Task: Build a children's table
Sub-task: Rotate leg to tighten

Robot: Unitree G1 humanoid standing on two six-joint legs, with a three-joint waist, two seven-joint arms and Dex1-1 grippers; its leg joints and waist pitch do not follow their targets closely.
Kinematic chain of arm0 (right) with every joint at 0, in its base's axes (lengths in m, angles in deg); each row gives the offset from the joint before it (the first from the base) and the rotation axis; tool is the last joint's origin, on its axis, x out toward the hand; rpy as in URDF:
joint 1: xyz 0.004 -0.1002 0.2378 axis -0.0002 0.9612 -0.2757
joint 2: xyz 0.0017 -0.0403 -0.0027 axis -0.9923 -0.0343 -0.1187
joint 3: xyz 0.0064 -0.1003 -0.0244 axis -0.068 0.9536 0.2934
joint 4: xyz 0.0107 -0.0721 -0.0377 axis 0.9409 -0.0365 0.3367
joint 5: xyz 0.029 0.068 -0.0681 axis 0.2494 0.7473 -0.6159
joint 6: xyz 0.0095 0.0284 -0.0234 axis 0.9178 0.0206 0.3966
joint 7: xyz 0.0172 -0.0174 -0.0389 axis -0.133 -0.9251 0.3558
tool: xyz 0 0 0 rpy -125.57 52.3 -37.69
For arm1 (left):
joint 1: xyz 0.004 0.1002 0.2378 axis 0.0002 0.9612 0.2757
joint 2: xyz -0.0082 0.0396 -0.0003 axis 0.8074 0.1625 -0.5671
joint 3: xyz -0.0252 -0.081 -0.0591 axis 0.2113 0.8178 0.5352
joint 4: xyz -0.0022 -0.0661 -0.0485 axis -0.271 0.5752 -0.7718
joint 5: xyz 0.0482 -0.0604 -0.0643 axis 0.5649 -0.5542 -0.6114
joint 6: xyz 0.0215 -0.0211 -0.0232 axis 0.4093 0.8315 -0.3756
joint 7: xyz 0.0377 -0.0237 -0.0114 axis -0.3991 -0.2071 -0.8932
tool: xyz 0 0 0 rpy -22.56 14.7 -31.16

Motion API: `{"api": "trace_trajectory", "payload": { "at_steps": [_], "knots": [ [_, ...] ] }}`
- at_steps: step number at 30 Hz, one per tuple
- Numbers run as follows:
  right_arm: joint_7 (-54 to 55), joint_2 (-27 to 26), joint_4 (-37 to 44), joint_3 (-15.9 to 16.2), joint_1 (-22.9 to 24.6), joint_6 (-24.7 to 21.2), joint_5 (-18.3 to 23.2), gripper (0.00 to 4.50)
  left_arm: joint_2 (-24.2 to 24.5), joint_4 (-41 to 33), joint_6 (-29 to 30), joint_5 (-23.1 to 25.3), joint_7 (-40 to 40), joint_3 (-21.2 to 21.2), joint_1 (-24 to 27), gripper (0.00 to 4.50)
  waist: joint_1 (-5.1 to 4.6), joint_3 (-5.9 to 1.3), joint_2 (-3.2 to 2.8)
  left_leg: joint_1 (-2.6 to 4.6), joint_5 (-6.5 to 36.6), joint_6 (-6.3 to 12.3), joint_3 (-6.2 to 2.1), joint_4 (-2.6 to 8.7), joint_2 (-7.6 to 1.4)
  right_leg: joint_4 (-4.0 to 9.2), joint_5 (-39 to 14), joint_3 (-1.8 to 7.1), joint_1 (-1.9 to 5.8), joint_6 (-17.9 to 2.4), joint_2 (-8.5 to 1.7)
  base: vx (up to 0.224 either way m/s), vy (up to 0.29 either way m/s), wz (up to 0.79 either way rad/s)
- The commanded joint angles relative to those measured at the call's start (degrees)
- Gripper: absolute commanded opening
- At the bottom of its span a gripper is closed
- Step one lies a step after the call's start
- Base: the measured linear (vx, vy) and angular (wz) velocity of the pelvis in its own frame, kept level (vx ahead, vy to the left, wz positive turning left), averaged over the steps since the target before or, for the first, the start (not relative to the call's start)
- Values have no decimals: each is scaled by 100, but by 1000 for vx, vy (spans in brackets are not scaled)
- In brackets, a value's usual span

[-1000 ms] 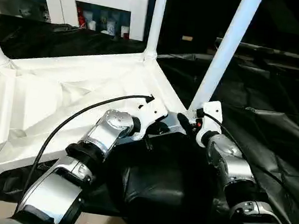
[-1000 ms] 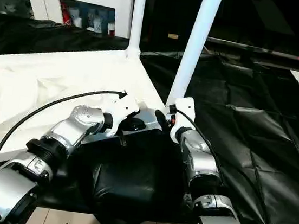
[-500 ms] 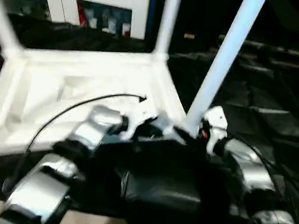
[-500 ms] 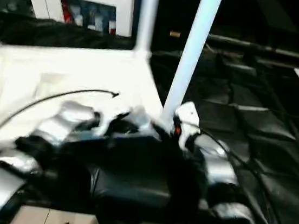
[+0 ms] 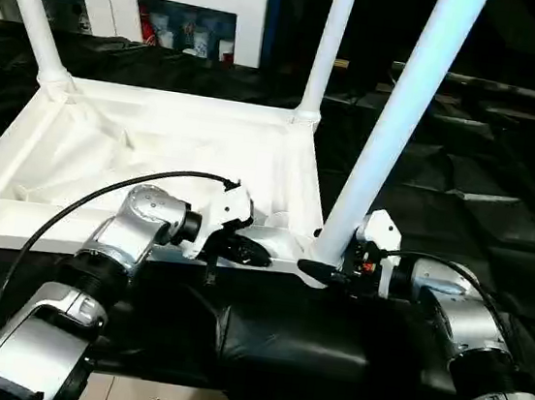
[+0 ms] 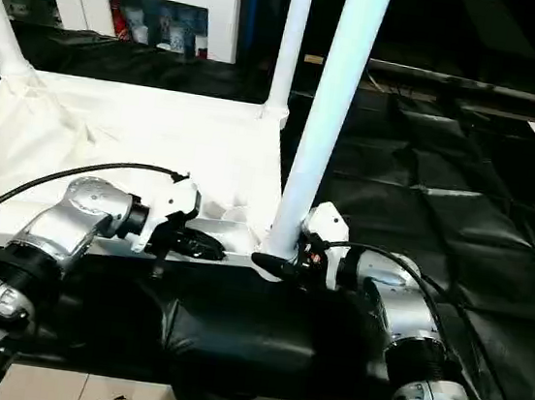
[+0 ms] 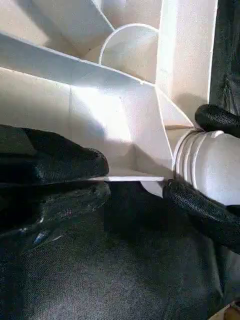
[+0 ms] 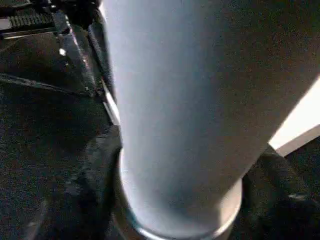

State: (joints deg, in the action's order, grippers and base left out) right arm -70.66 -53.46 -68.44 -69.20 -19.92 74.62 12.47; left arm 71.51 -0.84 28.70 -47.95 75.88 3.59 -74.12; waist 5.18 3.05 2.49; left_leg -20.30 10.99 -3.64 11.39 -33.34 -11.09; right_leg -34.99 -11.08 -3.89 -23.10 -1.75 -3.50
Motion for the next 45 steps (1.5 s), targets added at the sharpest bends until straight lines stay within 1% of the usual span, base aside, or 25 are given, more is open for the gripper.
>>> {"api": "trace_trajectory", "payload": {
  "at_steps": [1, 3, 6, 7, 8, 9, 10, 12, 14, 15, 16, 18, 19, 25, 27, 29, 30, 32, 35, 36, 37, 39, 40, 41, 45],
  "knots": [
    [38, 61, 33, -47, 54, -87, 57, 283, -31, -181, 19, -171, 211, -29, 111, 0, 21, -336, 40, 28, 823, 390, -114, 349, -292, 417, -1096, 316, 301, -1214, -531, 0, 0, 0],
    [97, 19, 42, -42, 82, -85, 43, 275, -71, -195, 25, -157, 134, -28, 120, 0, 17, -335, 45, 24, 790, 401, -110, 347, -284, 413, -1059, 316, 302, -1211, -525, 0, 0, 0],
    [812, -189, -130, -69, 92, -153, -159, 274, -296, -50, -18, 29, -451, -28, 72, 0, -2, -334, 58, 33, 757, 371, -119, 353, -280, 418, -1103, 317, 291, -1182, -527, 0, 0, 0],
    [1822, -431, -452, -192, -6, -261, -382, 273, -516, 158, -33, 165, -963, -27, -2, 0, -27, -312, 63, 43, 840, 308, -122, 367, -265, 458, -1288, 318, 273, -1139, -525, 0, 0, 0],
    [1969, -466, -497, -211, -21, -275, -412, 272, -547, 187, -31, 181, -1032, -27, -13, 0, -38, -304, 48, 47, 905, 252, -129, 376, -267, 466, -1449, 319, 264, -1113, -533, 0, 0, 0],
    [2873, -759, -751, -472, -118, -452, -378, 272, -747, 355, -28, 283, -1372, -75, -79, 0, -56, -300, 71, 61, 1062, 159, -138, 386, -261, 510, -1815, 319, 259, -998, -541, 0, 0, 0],
    [3322, -926, -854, -605, -171, -546, -330, 272, -890, 480, -3, 351, -1639, -91, -144, 0, -82, -291, 56, 72, 1206, 79, -161, 405, -263, 533, -2117, 314, 248, -920, -548, 0, 0, 0],
    [3717, -1064, -932, -694, -221, -642, -309, 272, -1028, 585, 35, 398, -1878, -98, -206, 0, -107, -290, 64, 101, 1393, 22, -168, 410, -267, 567, -2328, 318, 223, -832, -543, 0, 0, 0],
    [4333, -1305, -1095, -780, -339, -777, -304, 272, -1305, 753, 80, 493, -2291, -135, -329, 0, -120, -294, 55, 101, 1448, 2, -169, 412, -261, 574, -2343, 331, 211, -792, -548, 0, 0, 0],
    [4540, -1423, -1167, -720, -414, -823, -375, 272, -1481, 835, 114, 521, -2493, -146, -407, 0, -131, -304, 41, 93, 1428, -4, -172, 417, -268, 566, -2238, 335, 209, -804, -544, 0, 0, 0],
    [4634, -1489, -1195, -657, -452, -833, -448, 272, -1586, 886, 132, 533, -2613, -140, -452, 0, -126, -310, 58, 104, 1424, 5, -166, 410, -264, 561, -2104, 333, 211, -822, -535, 0, 0, 0],
    [4635, -1546, -1217, -555, -484, -779, -541, 272, -1689, 933, 128, 547, -2741, -135, -497, 0, -116, -315, 70, 87, 1360, 46, -154, 400, -254, 547, -1932, 340, 227, -845, -535, 0, 0, 0],
    [4465, -1654, -1248, -462, -540, -562, -602, 328, -1820, 1007, 84, 564, -2810, -133, -568, 0, -103, -327, 62, 70, 1271, 113, -150, 392, -245, 533, -1725, 339, 246, -879, -541, 0, 0, 0],
    [4146, -1600, -1240, -381, -616, -274, -627, 384, -1785, 1076, -19, 571, -2734, -79, -609, 0, -53, -317, 56, 64, 1237, 182, -152, 402, -260, 529, -1706, 333, 252, -885, -544, 0, 0, 0],
    [3483, -1311, -1127, -263, -613, -134, -588, 384, -1573, 972, -80, 518, -2343, -89, -533, 0, -46, -328, 26, 61, 1240, 202, -154, 396, -260, 520, -1601, 335, 265, -916, -545, 0, 0, 0],
    [3215, -1178, -1040, -207, -590, -97, -577, 384, -1491, 929, -105, 496, -2190, -94, -502, 0, -31, -345, 57, 46, 1111, 287, -140, 374, -256, 482, -1299, 336, 297, -1000, -542, 0, 0, 0],
    [2597, -882, -813, -119, -502, -64, -498, 384, -1333, 840, -123, 428, -1883, -94, -454, 0, -25, -338, 53, 42, 1051, 334, -135, 370, -255, 476, -1182, 337, 294, -1052, -543, 0, 0, 0],
    [2585, -877, -809, -118, -500, -64, -496, 384, -1330, 838, -124, 427, -1877, -94, -453, 0, -14, -342, 58, 23, 909, 445, -125, 353, -246, 454, -973, 333, 319, -1118, -540, 0, 0, 0],
    [2207, -711, -683, -84, -436, 6, -456, 384, -1242, 799, -126, 385, -1689, -90, -434, 0, 0, -341, 48, 34, 903, 441, -125, 350, -251, 480, -1158, 327, 319, -1096, -545, 0, 0, 0],
    [1662, -451, -465, -43, -326, 3, -348, 384, -1060, 679, -119, 313, -1306, -116, -382, 0, -12, -334, 44, 34, 911, 423, -128, 360, -263, 474, -1172, 327, 308, -1114, -539, 0, 0, 0],
    [1148, -194, -259, -5, -219, -28, -257, 384, -875, 571, -154, 260, -952, -138, -335, 0, 15, -335, 70, 35, 953, 458, -141, 361, -255, 477, -1240, 313, 340, -1073, -535, 0, 0, 0],
    [1148, -194, -259, -5, -219, -28, -257, 384, -875, 571, -154, 260, -952, -138, -335, 0, 2, -322, 56, 25, 961, 525, -128, 366, -277, 473, -1172, 326, 311, -1106, -530, 0, 0, 0],
    [827, 3, -108, 30, -136, -38, -217, 384, -719, 480, -191, 212, -687, -144, -296, 0, -3, -332, 53, 34, 951, 499, -133, 366, -281, 462, -1167, 317, 307, -1128, -528, 0, 0, 0],
    [417, 242, 112, 29, -29, -116, -95, 384, -461, 344, -216, 105, -274, -97, -235, 0, 37, -328, 50, 27, 927, 493, -134, 361, -285, 457, -1194, 317, 329, -1118, -537, 0, 0, 0],
    [249, 325, 207, -26, 7, -151, 5, 384, -214, 173, -135, -12, 137, -82, -149, 0, 25, -328, 31, 21, 923, 451, -113, 359, -294, 437, -1122, 306, 306, -1194, -515, 0, 0, 0]
  ]
}}
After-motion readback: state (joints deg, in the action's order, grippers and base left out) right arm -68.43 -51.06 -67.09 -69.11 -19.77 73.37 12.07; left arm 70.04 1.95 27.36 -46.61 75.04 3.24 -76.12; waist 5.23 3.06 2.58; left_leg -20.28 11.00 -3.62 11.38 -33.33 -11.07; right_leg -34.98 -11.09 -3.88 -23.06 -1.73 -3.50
